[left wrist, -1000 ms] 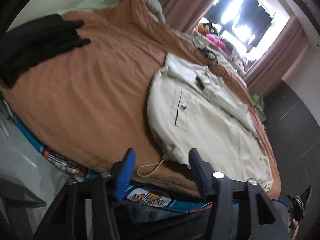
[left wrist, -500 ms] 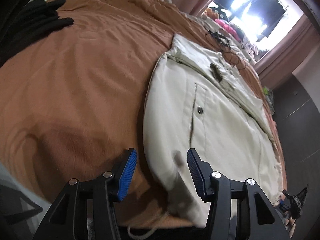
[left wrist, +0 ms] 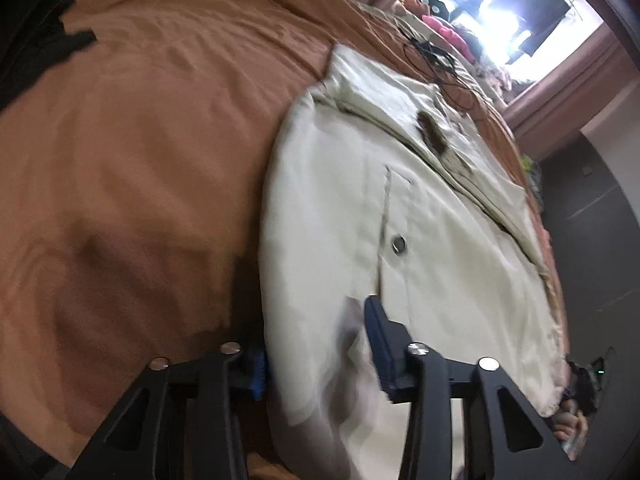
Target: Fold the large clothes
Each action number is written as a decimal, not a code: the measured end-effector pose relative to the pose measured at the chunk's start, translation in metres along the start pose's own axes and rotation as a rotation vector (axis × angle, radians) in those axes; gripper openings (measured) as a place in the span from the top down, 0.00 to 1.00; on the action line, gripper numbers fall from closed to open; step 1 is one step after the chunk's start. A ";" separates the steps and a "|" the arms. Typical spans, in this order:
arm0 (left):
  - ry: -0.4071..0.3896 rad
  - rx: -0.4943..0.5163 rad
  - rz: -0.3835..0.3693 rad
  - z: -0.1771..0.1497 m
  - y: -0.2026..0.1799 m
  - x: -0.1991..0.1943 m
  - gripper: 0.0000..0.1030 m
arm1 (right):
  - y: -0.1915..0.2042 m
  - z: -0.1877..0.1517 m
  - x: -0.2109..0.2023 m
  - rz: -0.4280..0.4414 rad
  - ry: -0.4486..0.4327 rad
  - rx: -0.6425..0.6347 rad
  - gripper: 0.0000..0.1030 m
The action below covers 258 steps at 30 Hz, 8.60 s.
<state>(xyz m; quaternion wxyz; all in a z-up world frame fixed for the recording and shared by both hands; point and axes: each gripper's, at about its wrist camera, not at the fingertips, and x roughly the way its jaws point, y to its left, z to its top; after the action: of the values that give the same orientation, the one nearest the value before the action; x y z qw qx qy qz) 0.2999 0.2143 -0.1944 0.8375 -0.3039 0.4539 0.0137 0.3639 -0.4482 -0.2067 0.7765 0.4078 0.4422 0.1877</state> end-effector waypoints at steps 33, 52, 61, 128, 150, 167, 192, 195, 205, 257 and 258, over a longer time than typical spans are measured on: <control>-0.272 -0.086 -0.293 -0.037 -0.043 -0.166 0.95 | 0.103 -0.054 -0.121 0.295 -0.116 -0.134 0.92; -0.468 -0.008 -0.384 -0.109 -0.056 -0.292 0.94 | 0.150 -0.097 -0.229 0.318 -0.157 -0.360 0.93; -0.449 0.023 -0.350 -0.122 -0.057 -0.286 0.94 | 0.131 -0.099 -0.227 0.278 -0.133 -0.372 0.93; -0.285 0.132 0.059 0.174 -0.117 0.004 0.00 | 0.191 0.099 0.082 -0.282 -0.045 -0.434 0.24; 0.142 0.524 0.323 0.117 -0.182 0.174 0.75 | 0.216 0.017 0.254 -0.591 0.370 -0.779 0.93; -0.020 0.472 0.312 0.150 -0.183 0.142 1.00 | 0.247 0.043 0.250 -0.491 0.201 -0.690 0.97; -0.175 0.340 0.177 0.145 -0.146 0.012 0.20 | 0.284 0.006 0.194 -0.539 0.157 -0.686 0.47; -0.182 0.301 0.173 0.134 -0.132 -0.011 0.20 | 0.292 -0.011 0.173 -0.517 0.164 -0.683 0.47; -0.245 0.133 0.119 0.080 -0.073 -0.089 0.20 | 0.284 -0.075 0.119 -0.417 0.194 -0.620 0.47; -0.108 -0.348 -0.002 0.013 0.043 -0.018 0.53 | 0.244 -0.132 0.217 -0.557 0.370 -0.602 0.83; -0.113 -0.356 0.004 0.014 0.043 -0.017 0.56 | 0.246 -0.128 0.222 -0.560 0.367 -0.604 0.84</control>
<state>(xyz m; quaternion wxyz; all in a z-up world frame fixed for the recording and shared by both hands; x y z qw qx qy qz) 0.2873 0.2607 -0.1970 0.7948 -0.4450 0.3970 0.1126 0.3936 -0.0967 -0.1642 0.7903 -0.0125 0.5912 0.1605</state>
